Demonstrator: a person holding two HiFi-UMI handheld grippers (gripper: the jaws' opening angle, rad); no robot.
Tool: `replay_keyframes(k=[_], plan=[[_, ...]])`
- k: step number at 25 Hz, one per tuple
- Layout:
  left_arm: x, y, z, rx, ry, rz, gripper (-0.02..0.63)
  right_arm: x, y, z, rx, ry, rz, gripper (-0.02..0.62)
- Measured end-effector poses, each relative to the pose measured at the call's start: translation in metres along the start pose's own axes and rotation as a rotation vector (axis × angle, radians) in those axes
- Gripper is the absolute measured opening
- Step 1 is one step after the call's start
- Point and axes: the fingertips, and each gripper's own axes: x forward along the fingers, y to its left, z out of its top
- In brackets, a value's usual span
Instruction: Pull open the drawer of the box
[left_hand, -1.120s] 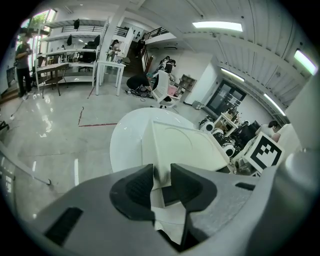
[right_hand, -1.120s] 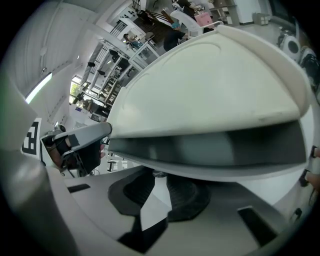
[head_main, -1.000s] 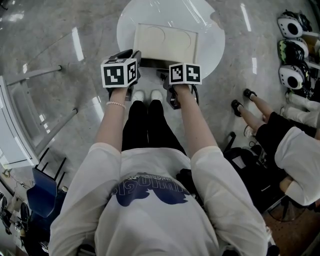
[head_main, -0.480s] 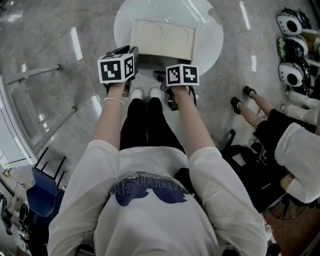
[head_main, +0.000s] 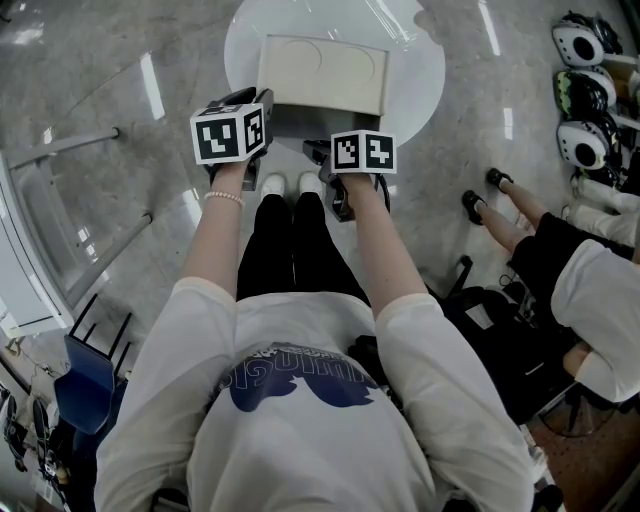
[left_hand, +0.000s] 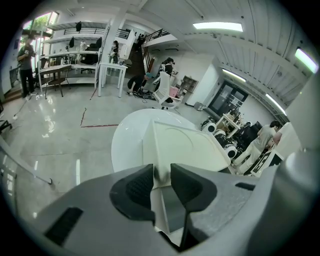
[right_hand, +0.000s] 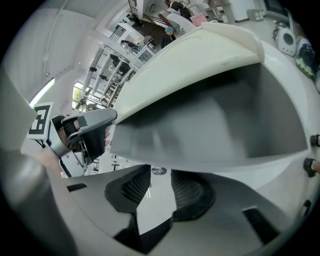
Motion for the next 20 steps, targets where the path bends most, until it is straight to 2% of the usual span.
replay_keyframes(k=[1,2,7,10,12,15,18,20], plan=[[0.0,0.0,0.0,0.0,-0.001,-0.002,0.114,-0.002,0.0,-0.002,0.012,-0.005,0.001,0.138],[0.0,0.0,-0.001,0.003,0.001,-0.008,0.114,-0.005,0.0,-0.006,0.024,-0.007,0.007,0.144],[-0.02,-0.003,0.004,0.035,-0.021,-0.041,0.115,-0.053,0.007,-0.027,0.071,-0.026,0.088,0.144],[-0.067,-0.003,0.015,0.019,-0.115,-0.019,0.117,-0.114,0.021,-0.014,0.062,-0.13,0.137,0.144],[-0.11,-0.011,0.039,0.008,-0.249,-0.029,0.117,-0.167,0.039,0.023,0.037,-0.31,0.181,0.146],[-0.177,-0.04,0.098,0.062,-0.485,-0.067,0.117,-0.263,0.085,0.094,-0.045,-0.684,0.263,0.144],[-0.246,-0.085,0.159,0.164,-0.71,-0.129,0.117,-0.348,0.144,0.133,-0.258,-0.97,0.263,0.098],[-0.289,-0.115,0.19,0.256,-0.827,-0.13,0.115,-0.386,0.182,0.14,-0.454,-1.085,0.174,0.068]])
